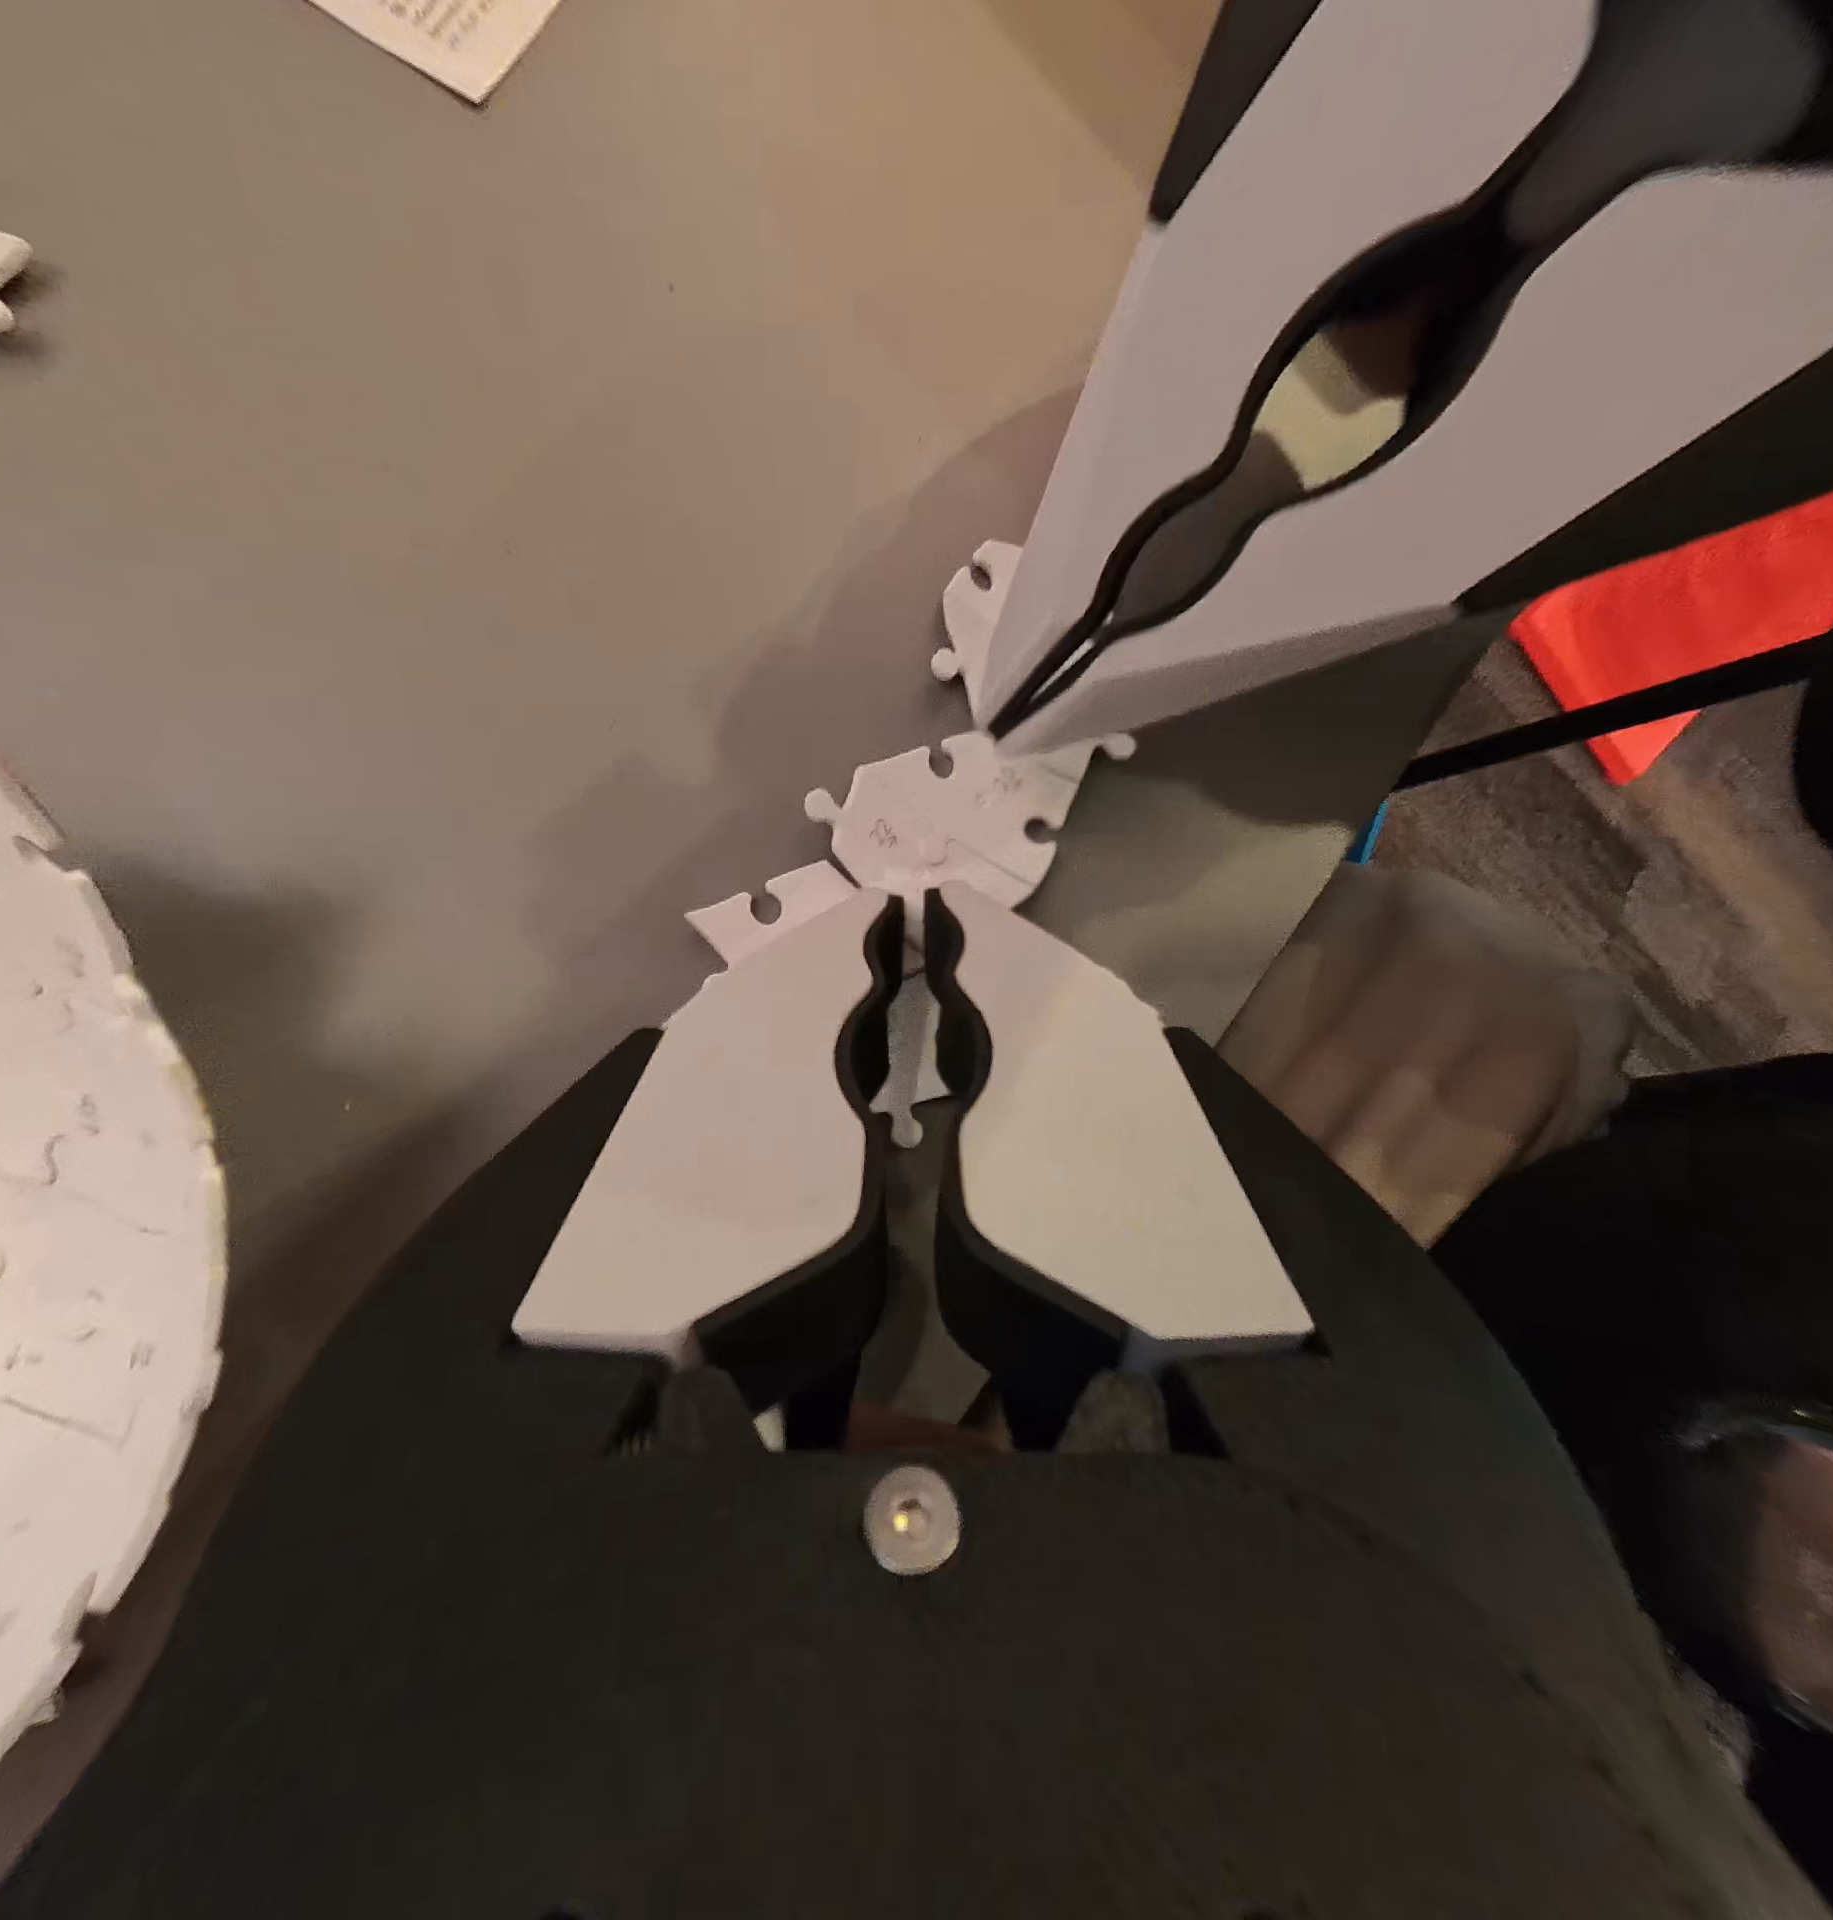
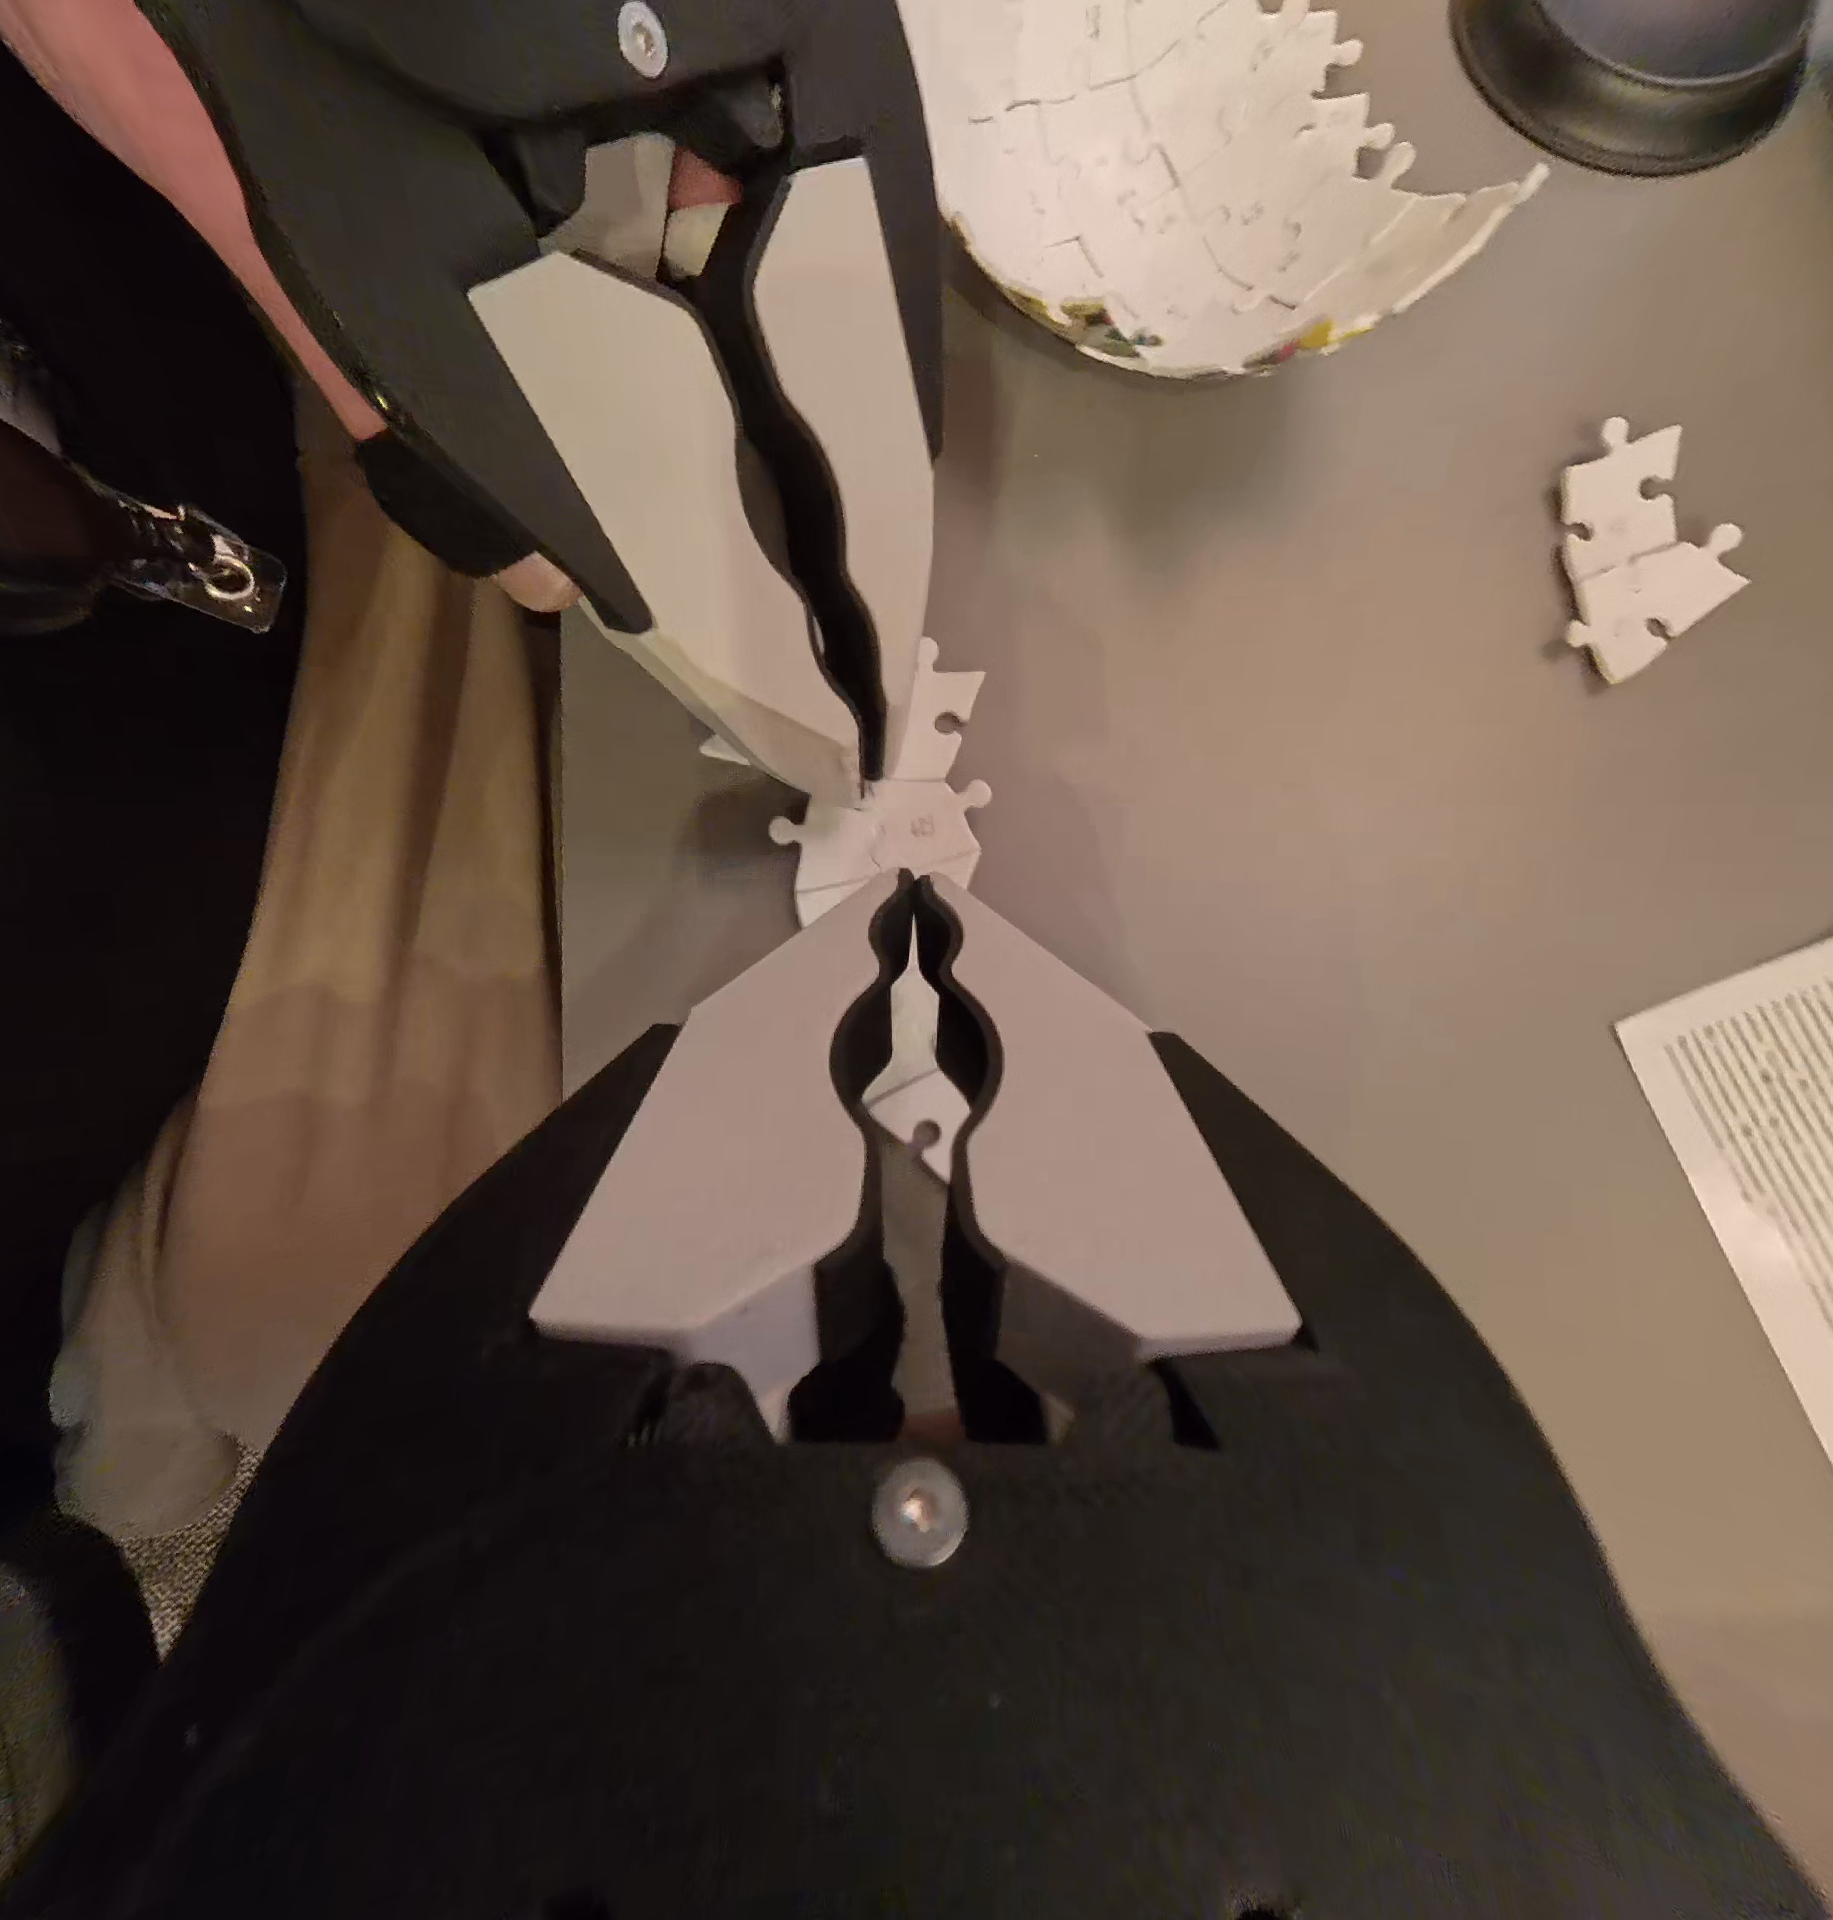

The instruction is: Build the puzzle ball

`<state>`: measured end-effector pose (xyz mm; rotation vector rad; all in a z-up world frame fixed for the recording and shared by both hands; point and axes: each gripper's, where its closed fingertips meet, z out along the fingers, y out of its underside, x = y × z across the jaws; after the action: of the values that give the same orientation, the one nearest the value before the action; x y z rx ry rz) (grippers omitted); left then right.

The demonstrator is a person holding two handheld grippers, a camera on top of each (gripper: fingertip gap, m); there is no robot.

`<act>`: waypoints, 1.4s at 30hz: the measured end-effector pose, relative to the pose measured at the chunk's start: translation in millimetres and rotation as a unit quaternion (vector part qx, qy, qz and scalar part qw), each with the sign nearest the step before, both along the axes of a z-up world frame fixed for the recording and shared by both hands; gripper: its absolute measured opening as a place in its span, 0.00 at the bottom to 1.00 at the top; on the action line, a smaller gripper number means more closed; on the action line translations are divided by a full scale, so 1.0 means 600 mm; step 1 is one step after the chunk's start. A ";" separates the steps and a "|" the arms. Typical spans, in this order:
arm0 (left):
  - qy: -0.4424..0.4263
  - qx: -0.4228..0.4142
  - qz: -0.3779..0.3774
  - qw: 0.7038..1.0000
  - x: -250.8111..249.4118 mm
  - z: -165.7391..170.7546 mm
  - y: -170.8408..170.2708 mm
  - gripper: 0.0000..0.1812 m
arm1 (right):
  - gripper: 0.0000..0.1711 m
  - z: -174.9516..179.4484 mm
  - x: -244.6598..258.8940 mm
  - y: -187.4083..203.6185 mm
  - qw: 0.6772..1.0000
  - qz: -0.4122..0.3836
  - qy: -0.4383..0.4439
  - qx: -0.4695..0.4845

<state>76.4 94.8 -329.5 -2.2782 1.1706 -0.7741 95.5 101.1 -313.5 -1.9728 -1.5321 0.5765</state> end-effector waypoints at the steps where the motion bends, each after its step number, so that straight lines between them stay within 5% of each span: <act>1: 0.013 0.005 -0.004 1.000 -0.002 -0.006 0.000 0.01 | 0.00 0.001 0.006 0.001 1.000 -0.005 0.001 0.001; 13: 0.111 0.101 -0.063 0.987 -0.005 -0.010 0.001 0.00 | 0.00 0.018 0.075 0.024 0.996 -0.092 -0.002 0.009; 18: 0.127 0.117 -0.072 0.982 -0.005 -0.010 0.001 0.00 | 0.08 0.002 0.106 0.018 0.990 -0.138 0.000 -0.027; 28: 0.126 0.105 -0.061 0.985 -0.003 -0.009 0.002 0.00 | 0.00 -0.031 0.015 -0.015 0.999 -0.032 -0.021 0.017; 42: 0.089 0.110 -0.060 0.988 0.009 0.003 0.002 0.00 | 0.00 -0.032 0.010 -0.015 0.999 -0.028 -0.024 -0.022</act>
<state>82.0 96.0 -327.8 -2.1417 1.4116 -0.4618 101.4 92.3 -332.8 -2.0705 -1.4989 0.5462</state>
